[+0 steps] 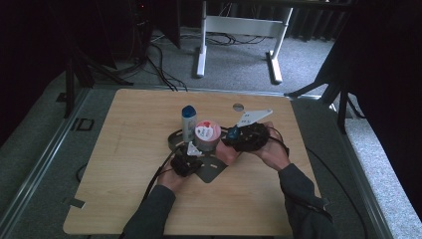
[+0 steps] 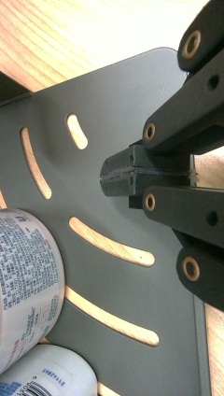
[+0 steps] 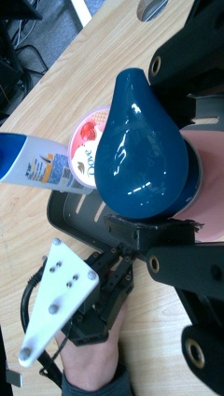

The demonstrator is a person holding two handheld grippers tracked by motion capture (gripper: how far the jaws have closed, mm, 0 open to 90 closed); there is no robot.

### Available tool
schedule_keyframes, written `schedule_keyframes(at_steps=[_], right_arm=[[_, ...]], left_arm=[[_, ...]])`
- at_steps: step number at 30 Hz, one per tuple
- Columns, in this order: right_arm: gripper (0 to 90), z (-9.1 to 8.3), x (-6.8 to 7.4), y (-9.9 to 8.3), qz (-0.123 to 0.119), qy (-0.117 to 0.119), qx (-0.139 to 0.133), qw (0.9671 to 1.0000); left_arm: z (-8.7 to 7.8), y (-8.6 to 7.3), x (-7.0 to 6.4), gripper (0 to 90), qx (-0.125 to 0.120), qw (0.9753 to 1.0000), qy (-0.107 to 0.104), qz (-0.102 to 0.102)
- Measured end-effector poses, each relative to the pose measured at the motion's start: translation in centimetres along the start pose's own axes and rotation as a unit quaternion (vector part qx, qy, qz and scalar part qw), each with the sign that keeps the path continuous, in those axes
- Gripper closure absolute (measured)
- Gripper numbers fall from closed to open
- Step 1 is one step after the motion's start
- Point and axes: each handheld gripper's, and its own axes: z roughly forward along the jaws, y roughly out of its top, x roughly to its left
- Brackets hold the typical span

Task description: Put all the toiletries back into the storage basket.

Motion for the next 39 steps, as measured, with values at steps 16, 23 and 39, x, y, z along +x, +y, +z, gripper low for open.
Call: schedule_keyframes(at_steps=[16, 23, 39], right_arm=[[53.0, 0.5, -1.4, 0.2, 0.015, -0.012, 0.003, 0.9998], [53.0, 0.7, -1.8, 0.3, 0.019, -0.021, 0.005, 0.9996], [53.0, 1.4, -2.9, 0.1, 0.035, -0.025, 0.009, 0.9990]], left_arm=[[0.0, 0.0, 0.1, 90.0, -0.001, 1.0000, -0.001, 0.000], [0.0, -0.1, 0.1, 90.0, -0.002, 1.0000, -0.002, 0.000], [0.0, -0.1, 0.1, 90.0, -0.004, 1.0000, -0.003, -0.003]])
